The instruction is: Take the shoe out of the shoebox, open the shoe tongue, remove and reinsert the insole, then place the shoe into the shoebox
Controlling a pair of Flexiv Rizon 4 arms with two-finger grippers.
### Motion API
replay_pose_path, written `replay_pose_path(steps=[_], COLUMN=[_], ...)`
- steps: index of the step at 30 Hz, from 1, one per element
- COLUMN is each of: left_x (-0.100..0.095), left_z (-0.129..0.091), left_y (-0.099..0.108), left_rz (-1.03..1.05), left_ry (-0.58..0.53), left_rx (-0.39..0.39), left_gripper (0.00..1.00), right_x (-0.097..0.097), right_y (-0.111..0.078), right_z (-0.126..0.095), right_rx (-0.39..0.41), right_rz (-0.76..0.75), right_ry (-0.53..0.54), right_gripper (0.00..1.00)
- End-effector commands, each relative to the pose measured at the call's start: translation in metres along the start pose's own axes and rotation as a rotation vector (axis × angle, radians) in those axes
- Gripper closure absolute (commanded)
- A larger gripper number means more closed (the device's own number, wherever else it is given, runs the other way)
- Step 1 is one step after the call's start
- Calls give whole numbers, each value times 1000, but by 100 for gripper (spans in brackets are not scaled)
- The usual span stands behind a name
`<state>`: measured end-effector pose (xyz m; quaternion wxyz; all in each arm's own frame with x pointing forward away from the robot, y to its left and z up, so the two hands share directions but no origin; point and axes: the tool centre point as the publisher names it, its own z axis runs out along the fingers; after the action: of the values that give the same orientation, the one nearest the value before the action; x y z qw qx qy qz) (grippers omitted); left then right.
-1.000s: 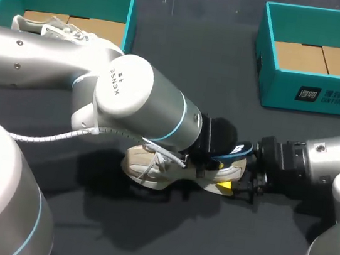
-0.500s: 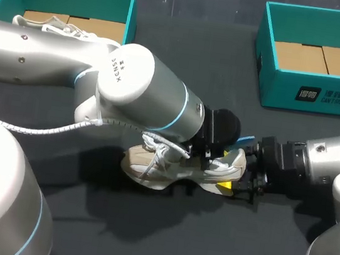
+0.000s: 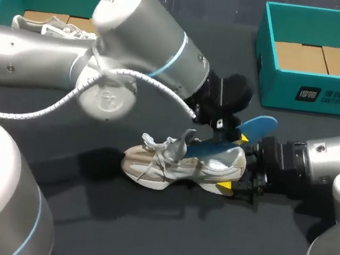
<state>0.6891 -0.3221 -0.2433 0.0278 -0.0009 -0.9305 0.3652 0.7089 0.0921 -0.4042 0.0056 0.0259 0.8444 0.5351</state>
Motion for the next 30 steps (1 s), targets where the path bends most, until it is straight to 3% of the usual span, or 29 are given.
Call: replay_pose_path(steps=[1, 16, 20, 26, 30], left_x=[10, 10, 12, 24, 24], left_z=[-29, -29, -74, -164, -164], left_y=[-26, -26, -60, -106, -106], left_rz=[-10, -10, -45, -148, -148], left_ry=[106, 106, 48, 88, 88], left_rx=[-13, -13, 156, 405, 405], left_gripper=[100, 100, 100, 100, 100], right_x=[1, 1, 1, 1, 1], right_y=[-2, -2, -2, -2, -2], right_z=[1, 1, 1, 1, 1], right_rx=[3, 3, 3, 3, 3], right_rz=[0, 0, 0, 0, 0], right_ry=[-1, -1, -1, -1, -1], right_gripper=[100, 100, 100, 100, 100])
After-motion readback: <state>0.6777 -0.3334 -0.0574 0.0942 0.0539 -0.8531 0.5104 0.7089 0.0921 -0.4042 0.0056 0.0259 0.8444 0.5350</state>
